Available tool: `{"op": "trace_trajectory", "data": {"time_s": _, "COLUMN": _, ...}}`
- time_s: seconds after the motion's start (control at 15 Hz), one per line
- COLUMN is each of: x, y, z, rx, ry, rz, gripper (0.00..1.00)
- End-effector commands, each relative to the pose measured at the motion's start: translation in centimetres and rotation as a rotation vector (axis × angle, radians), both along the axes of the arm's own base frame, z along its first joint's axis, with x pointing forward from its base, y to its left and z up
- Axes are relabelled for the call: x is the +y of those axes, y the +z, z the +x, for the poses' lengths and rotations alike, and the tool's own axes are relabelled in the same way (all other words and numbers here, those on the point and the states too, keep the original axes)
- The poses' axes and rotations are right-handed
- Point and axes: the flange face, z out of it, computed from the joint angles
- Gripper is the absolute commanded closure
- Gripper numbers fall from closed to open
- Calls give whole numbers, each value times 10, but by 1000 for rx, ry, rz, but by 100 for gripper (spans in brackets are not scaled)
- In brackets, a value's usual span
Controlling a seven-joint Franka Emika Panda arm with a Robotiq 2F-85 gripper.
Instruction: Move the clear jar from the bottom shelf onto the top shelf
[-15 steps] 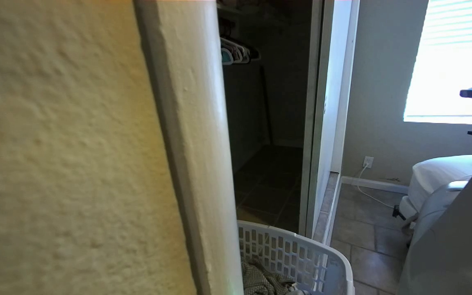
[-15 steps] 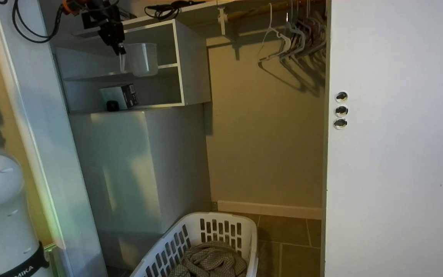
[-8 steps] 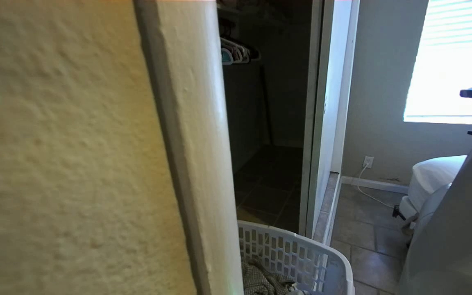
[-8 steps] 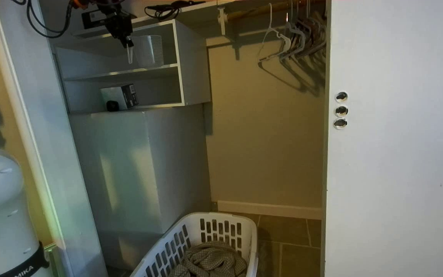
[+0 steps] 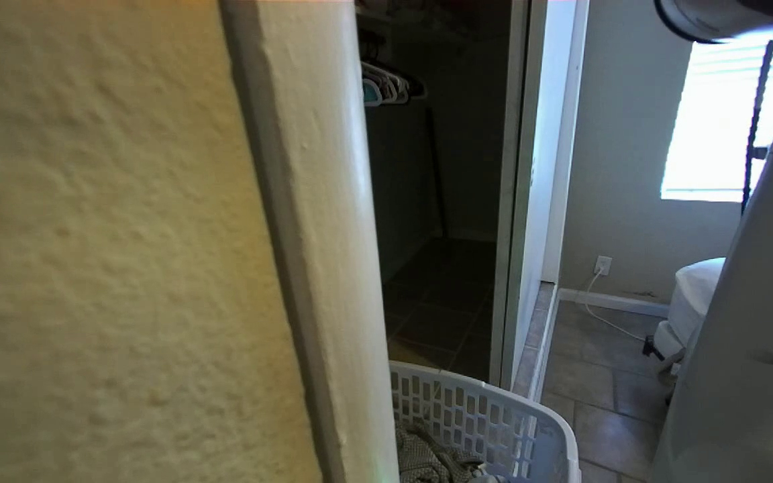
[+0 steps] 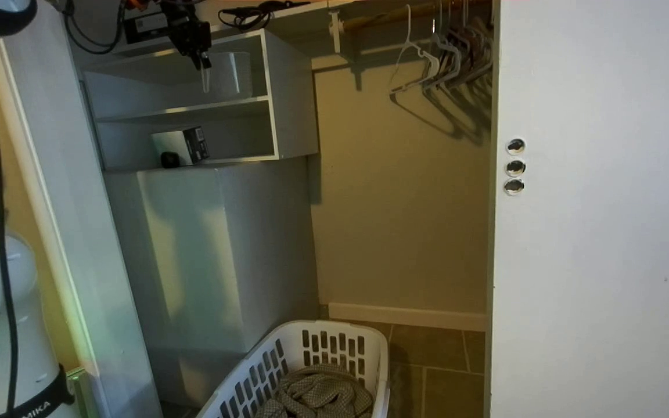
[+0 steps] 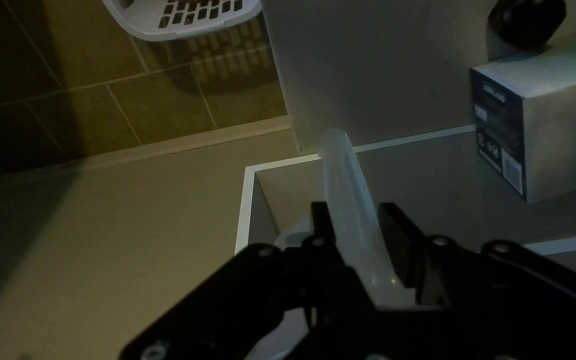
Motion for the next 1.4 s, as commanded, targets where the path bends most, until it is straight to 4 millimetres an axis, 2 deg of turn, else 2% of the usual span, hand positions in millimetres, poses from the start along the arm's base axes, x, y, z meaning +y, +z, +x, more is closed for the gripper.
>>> {"op": "trace_trajectory", "data": {"time_s": 0.0, "x": 5, "y": 11, "z": 12, "rx": 1, "ry": 35, "rz": -23, "gripper": 93}}
{"op": "trace_trajectory", "data": {"time_s": 0.93, "x": 17, "y": 21, "z": 30, "rx": -14, "ry": 76, "rz": -60, "gripper": 93}}
{"op": "trace_trajectory", "data": {"time_s": 1.33, "x": 16, "y": 23, "z": 37, "rx": -37, "ry": 61, "rz": -42, "gripper": 93}}
